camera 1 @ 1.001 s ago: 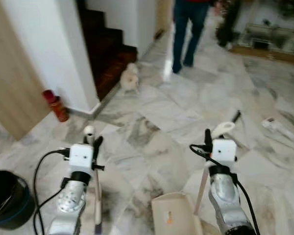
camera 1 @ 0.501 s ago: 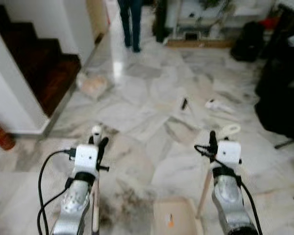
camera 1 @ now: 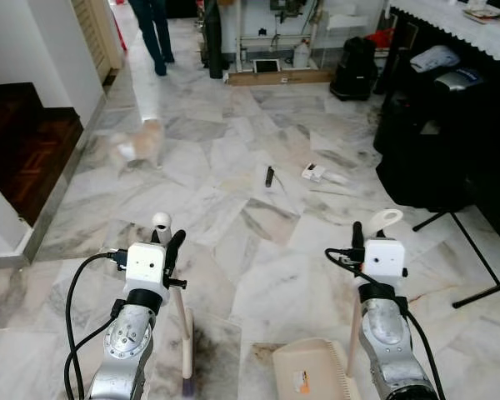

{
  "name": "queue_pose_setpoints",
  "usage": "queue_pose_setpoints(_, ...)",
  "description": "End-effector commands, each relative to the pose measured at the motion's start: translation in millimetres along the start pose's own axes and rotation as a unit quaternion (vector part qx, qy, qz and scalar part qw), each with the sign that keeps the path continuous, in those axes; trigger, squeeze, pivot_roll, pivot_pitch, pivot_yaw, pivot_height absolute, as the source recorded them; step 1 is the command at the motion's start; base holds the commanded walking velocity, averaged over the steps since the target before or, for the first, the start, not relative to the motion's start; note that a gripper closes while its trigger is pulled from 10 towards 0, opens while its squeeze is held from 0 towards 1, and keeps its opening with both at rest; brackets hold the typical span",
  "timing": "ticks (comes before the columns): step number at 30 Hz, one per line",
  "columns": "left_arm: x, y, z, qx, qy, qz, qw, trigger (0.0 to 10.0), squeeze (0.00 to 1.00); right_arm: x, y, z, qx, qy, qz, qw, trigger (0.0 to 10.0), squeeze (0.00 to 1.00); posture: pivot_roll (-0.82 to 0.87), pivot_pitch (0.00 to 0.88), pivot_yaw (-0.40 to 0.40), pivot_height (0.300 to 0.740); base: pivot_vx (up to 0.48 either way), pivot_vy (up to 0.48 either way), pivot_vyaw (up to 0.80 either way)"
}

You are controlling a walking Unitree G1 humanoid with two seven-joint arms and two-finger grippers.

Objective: Sweep floor

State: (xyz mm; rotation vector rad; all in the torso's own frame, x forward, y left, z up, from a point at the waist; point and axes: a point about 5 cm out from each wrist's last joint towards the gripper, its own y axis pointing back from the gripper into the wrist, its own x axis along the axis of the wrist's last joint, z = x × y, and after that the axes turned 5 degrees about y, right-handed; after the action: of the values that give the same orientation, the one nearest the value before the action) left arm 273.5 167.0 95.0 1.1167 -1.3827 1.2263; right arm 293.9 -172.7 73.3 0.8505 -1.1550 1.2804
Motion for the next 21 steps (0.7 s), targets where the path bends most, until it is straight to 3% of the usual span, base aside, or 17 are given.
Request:
queue_pose_setpoints(1,3.5,-2.6,-3.6,0.001,-0.015,0.004,1.000,10.0,0.00,10.7,-5.4,-0.4,-0.001,-0.005,0.028,1.000,10.0,0.00,0.11,0.003,0.028,0.740,0.000,0.000,0.00)
queue_pose_setpoints(4,3.4,-3.1,-4.3,0.003,-0.016,0.004,1.000,10.0,0.00,11.0,-5.2,-0.4,-0.001,-0.005,0.029,1.000,10.0,0.00,0.10,0.000,0.028,0.740,0.000,0.000,0.00)
queue_pose_setpoints(14,2.9,-4.2,-3.5,0.003,-0.013,0.003,1.000,10.0,0.00,11.1,-3.6,-3.3,0.004,-0.011,0.030,0.999,10.0,0.00,0.10,0.000,0.032,0.740,0.289,0.000,0.00)
queue_pose_setpoints(21,-1.3,-4.7,-6.0,0.017,0.012,-0.005,1.000,10.0,0.00,10.1,-3.6,-2.6,-0.001,-0.017,0.027,0.999,10.0,0.00,0.09,0.000,0.035,0.740,0.319,0.000,0.00)
